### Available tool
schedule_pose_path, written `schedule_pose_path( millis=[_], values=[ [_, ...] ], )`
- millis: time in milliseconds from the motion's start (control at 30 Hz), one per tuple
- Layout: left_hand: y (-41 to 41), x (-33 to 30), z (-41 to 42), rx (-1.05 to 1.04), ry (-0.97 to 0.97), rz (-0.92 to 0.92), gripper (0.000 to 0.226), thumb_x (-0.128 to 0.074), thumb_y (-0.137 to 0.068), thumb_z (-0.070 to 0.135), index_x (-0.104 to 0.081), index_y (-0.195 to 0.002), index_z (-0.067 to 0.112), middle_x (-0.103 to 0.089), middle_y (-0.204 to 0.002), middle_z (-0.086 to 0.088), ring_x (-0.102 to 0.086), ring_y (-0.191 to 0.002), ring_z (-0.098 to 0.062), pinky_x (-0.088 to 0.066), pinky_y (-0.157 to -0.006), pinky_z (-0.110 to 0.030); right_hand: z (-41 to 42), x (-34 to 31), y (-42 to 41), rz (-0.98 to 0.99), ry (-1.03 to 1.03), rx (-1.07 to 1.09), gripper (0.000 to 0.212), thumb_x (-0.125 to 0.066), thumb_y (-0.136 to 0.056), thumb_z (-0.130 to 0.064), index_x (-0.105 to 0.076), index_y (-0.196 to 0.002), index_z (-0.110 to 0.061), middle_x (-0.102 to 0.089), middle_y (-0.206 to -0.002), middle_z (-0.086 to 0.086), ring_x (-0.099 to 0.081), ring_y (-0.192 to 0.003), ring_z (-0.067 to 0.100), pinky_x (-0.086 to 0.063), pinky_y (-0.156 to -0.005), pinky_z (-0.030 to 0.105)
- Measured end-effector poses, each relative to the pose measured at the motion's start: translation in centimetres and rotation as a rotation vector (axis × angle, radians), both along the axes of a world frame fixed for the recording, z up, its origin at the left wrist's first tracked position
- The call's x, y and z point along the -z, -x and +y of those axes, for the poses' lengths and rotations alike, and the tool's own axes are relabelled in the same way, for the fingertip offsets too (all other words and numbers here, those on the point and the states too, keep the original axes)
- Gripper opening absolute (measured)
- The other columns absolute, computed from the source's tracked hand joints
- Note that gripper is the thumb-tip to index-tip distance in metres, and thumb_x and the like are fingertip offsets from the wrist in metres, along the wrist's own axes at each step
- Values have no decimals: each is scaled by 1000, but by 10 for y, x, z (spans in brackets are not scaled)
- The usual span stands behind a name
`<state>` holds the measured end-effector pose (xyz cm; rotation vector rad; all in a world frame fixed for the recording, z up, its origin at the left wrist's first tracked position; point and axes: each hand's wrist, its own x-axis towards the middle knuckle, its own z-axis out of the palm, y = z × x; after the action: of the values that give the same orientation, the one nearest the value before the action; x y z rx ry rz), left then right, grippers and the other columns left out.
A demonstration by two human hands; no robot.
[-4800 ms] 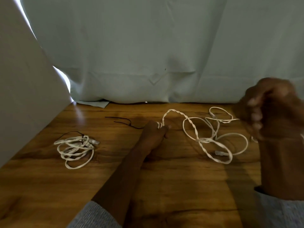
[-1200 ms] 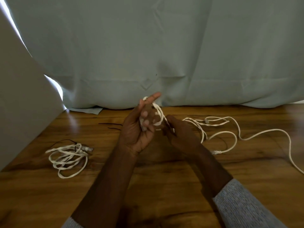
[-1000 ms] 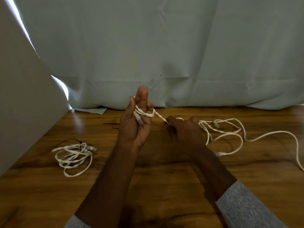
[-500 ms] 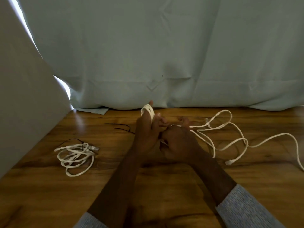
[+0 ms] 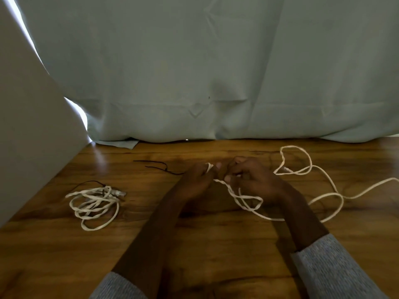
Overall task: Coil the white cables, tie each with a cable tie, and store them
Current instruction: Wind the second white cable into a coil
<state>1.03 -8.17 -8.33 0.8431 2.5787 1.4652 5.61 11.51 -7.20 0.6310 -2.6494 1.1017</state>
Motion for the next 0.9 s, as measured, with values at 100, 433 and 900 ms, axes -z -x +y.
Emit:
schedule_pose_path(
  millis=[100, 433, 900],
  values=[
    [-8, -7, -2, 44, 15, -194, 63, -41, -98, 57, -66, -86, 1, -49, -62, 1, -42, -49, -3, -34, -51, -20, 9, 2, -1, -141, 263, 18, 23, -66, -94, -30, -78, -78, -18, -70, -87, 8, -69, -84, 29, -55, -77, 53],
    [-14, -4, -4, 126, -295, -456, 38, -53, -100, 39, -55, -67, 19, -40, -55, 4, -33, -49, -11, -29, -50, -26, 5, -7, -1, 93, 537, 328, 35, -58, -101, -27, -75, -74, -14, -72, -69, 1, -66, -66, 13, -49, -66, 29],
    [-6, 1, 15, -20, -639, -382, 30, -43, -106, 26, -59, -83, 12, -48, -62, 0, -38, -48, -10, -31, -55, -31, -21, -28, -18, 651, 362, 328, 43, -57, -97, -29, -48, -59, -10, -42, -51, -2, -39, -48, 9, -32, -48, 30]
  ],
)
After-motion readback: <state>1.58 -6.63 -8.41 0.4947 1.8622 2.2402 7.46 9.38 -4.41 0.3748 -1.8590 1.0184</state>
